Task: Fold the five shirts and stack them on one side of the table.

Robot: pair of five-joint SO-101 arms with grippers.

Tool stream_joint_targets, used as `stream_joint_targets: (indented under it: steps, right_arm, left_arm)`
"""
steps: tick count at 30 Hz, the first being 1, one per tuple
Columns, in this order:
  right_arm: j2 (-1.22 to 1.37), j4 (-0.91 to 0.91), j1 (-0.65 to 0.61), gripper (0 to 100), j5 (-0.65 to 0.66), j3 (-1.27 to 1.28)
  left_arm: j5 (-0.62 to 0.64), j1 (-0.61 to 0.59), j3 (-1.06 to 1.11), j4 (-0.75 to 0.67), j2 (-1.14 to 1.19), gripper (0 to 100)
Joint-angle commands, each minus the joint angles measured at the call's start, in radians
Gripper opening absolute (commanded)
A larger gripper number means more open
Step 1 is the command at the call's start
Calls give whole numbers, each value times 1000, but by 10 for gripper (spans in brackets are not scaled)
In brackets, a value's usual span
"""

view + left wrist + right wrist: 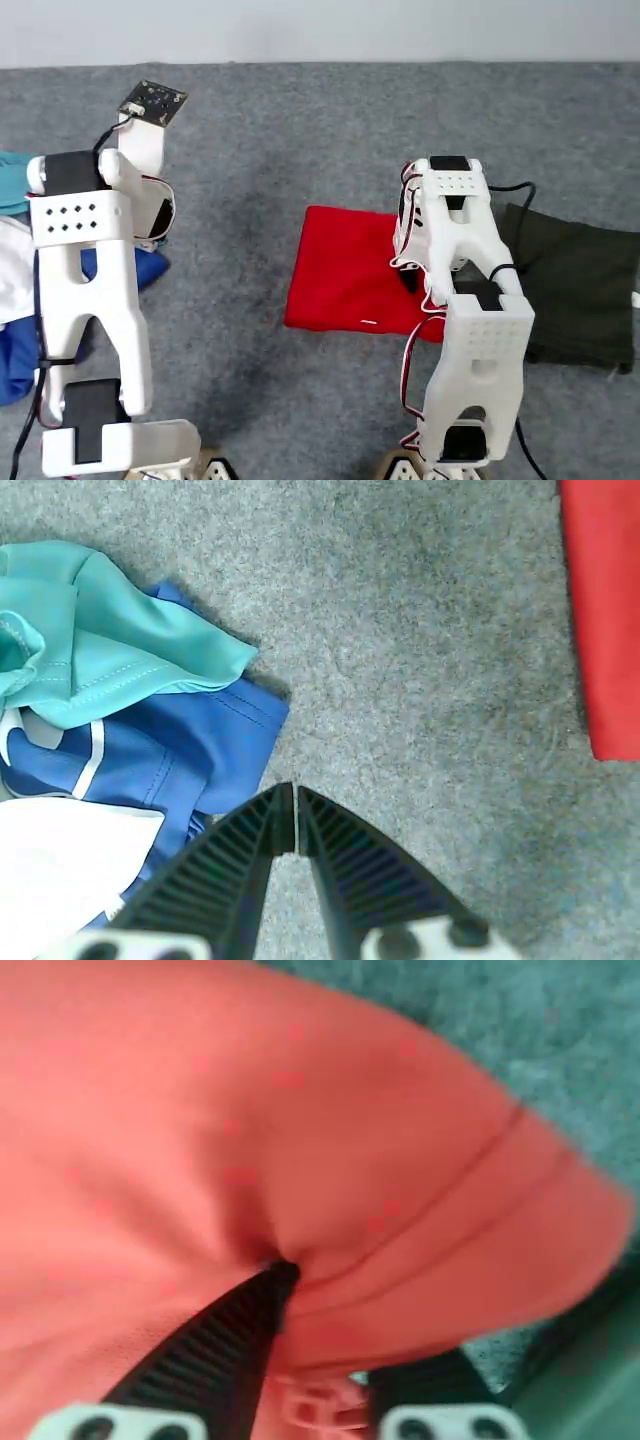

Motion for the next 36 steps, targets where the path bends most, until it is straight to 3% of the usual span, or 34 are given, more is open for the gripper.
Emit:
stream_joint_targets:
  steps: [1,5,14,18,25,28,31,36]
  right_arm:
    - [-8,-12,4,8,29,-51]
    - [-15,-15,33,10,258,-130]
    - [-10,-105,42,10,973,-354]
    - [-1,-191,10,10,1162,-354]
    - [36,-252,-12,35,1137,-361]
    - [22,-229,-7,148,1008,-377]
    - [-16,-228,1,241,798,-402]
    - [-79,-200,-5,257,508,-445]
  left_arm:
    - [3,-8,-2,17,-43,14]
    - [3,-8,-2,18,-44,14]
    - [3,-8,-1,18,-44,14]
    - [3,-8,-1,18,-44,14]
    - [3,-8,-1,18,-44,14]
    - [3,-8,-1,20,-44,14]
    - [3,-8,-1,20,-44,14]
    - [3,-8,-1,20,-44,14]
